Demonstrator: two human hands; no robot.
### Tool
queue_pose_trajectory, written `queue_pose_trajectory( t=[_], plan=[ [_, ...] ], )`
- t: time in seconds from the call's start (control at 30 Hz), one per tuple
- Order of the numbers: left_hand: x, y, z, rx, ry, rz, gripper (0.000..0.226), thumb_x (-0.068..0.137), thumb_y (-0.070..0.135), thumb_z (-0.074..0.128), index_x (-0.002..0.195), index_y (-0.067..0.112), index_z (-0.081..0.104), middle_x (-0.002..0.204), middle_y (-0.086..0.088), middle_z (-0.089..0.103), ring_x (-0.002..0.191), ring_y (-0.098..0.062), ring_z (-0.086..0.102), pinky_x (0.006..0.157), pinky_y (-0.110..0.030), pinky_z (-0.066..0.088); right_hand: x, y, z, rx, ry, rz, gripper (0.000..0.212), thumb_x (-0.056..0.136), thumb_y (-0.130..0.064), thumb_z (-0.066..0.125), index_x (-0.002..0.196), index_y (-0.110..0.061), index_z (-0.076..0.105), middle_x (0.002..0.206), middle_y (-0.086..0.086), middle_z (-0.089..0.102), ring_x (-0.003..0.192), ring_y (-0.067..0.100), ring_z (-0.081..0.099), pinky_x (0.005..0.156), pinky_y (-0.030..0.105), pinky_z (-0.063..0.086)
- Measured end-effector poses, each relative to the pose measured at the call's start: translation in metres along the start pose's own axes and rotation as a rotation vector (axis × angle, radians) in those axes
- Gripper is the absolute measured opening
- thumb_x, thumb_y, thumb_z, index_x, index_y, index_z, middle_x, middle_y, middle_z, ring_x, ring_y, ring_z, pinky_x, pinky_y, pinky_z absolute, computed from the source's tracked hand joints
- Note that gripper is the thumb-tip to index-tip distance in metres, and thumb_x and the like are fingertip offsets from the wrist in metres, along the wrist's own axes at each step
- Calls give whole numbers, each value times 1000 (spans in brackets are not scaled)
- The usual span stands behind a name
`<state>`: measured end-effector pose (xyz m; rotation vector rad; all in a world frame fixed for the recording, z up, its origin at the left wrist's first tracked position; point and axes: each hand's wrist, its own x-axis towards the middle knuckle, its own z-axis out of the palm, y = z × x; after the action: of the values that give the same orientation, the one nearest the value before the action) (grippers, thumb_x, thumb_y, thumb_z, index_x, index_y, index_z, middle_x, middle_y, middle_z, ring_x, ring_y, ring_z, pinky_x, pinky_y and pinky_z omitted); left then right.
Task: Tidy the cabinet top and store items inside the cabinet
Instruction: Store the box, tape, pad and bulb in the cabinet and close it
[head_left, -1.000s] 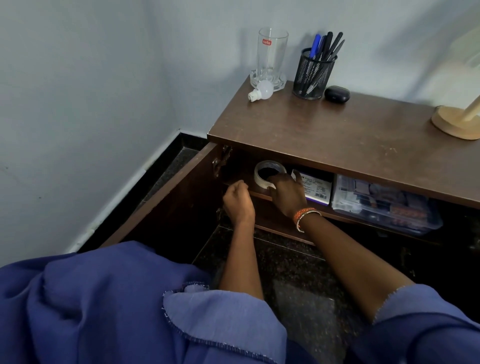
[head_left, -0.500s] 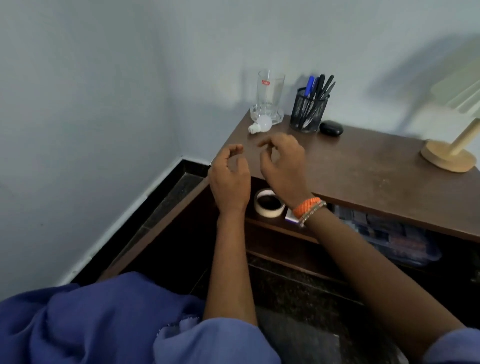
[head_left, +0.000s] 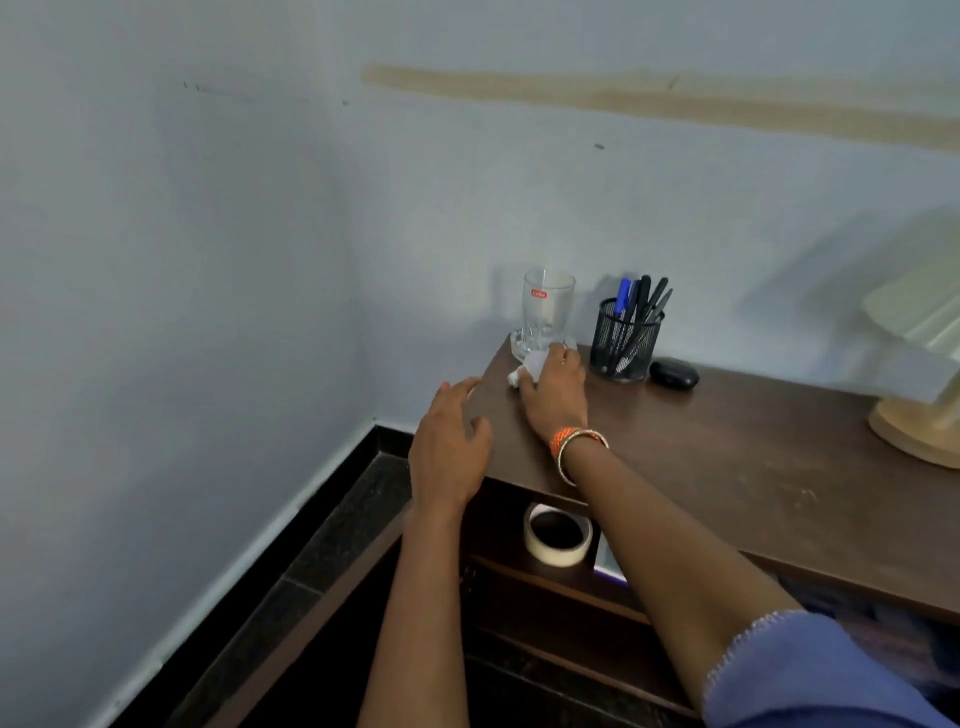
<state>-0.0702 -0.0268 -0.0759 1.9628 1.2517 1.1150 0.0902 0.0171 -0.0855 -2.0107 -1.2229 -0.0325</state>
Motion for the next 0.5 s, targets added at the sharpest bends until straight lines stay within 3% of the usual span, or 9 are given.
queue_pose_trajectory(
  t=[0.17,0.3,0.5],
  plan=[
    [-2,-25,9,65,-84,-138,48,91,27,45,139,23,42,140,-1,49,125,-18,48,101,-35,41,12,4,6,-52,4,25,53,93,-38,51,131,-3,39,133,21,44,119,38,47,96,43,41],
    [-2,-28,14,72,-63,-147,49,91,29,46,139,21,43,140,0,50,124,-17,48,101,-33,38,18,6,8,-117,29,2,49,93,-43,49,125,-7,46,124,17,55,114,33,54,91,40,45],
    [-2,-30,12,28,-69,-172,49,88,29,49,136,23,48,135,0,54,115,-18,55,99,-40,45,15,11,4,148,70,61,45,83,-36,67,116,-9,52,118,11,59,107,27,56,86,33,43]
  ],
)
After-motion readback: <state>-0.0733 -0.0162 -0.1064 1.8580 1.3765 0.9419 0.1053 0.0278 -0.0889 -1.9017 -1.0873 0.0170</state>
